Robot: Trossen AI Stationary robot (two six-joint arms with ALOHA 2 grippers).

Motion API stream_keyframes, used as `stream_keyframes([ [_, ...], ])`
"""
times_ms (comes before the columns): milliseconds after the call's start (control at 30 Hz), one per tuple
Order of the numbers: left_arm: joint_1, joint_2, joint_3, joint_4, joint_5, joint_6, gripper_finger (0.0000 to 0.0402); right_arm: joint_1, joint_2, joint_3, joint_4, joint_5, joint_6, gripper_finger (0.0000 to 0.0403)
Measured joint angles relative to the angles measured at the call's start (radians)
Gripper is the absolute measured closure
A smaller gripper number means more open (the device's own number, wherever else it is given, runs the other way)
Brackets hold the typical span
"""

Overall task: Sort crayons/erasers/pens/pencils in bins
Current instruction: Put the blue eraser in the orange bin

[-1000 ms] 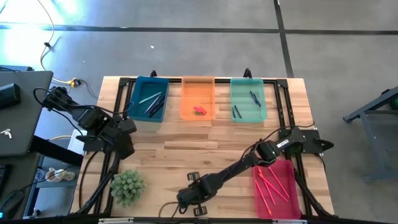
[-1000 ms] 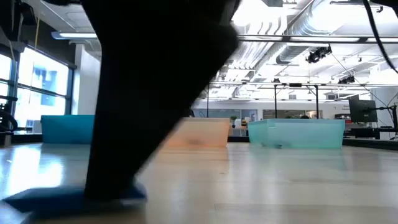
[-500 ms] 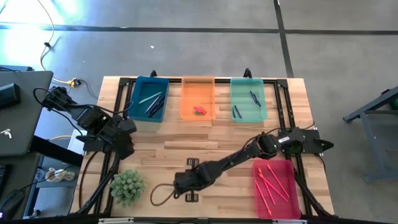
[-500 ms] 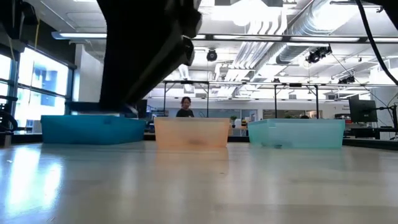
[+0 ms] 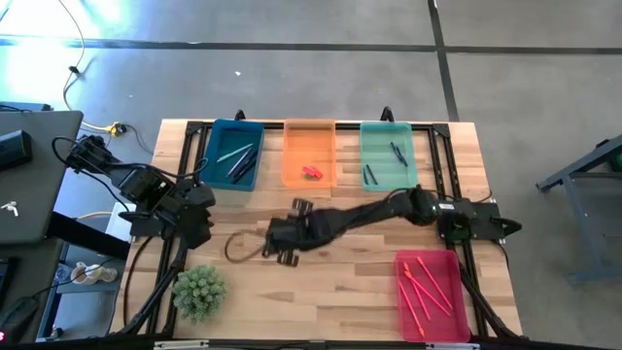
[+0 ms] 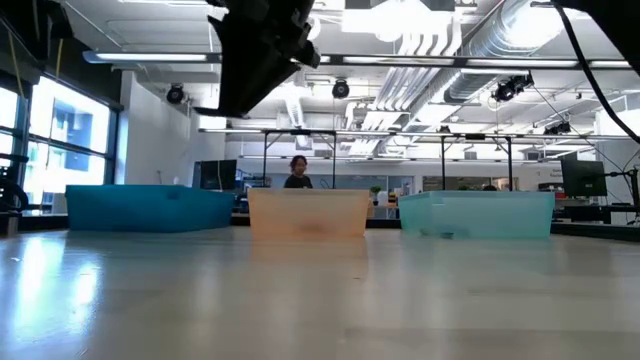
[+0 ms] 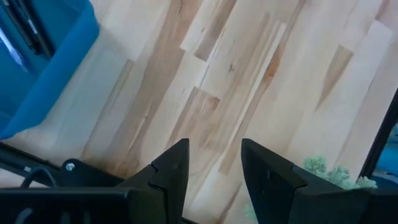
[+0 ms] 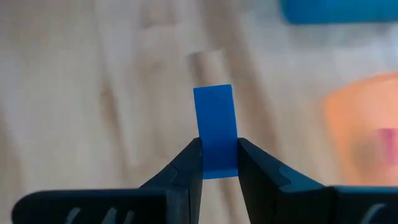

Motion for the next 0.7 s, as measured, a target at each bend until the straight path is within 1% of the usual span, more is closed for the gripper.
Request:
stream_keyframes([
  [167, 0.000, 0.000, 0.000, 0.013, -0.026, 0.001, 0.0268, -0.080, -0.047, 0.001, -0.012, 0.062, -0.033, 0.0328],
  [433, 0.001, 0.001, 0.000, 0.022, -0.096, 0.000, 0.0268, -0.225, -0.077, 0.002, -0.033, 0.069, -0.129, 0.0328],
  [533, 0.001, 0.002, 0.000, 0.022, -0.133, -0.008, 0.0268, -0.284, -0.077, 0.002, -0.037, 0.039, -0.191, 0.0328],
  [633, 0.001, 0.002, 0.000, 0.022, -0.195, -0.037, 0.0268, -0.345, -0.077, 0.002, -0.032, -0.014, -0.270, 0.0328],
  [700, 0.001, 0.002, 0.000, 0.022, -0.240, -0.061, 0.0268, -0.387, -0.077, 0.002, -0.033, -0.030, -0.308, 0.0328],
])
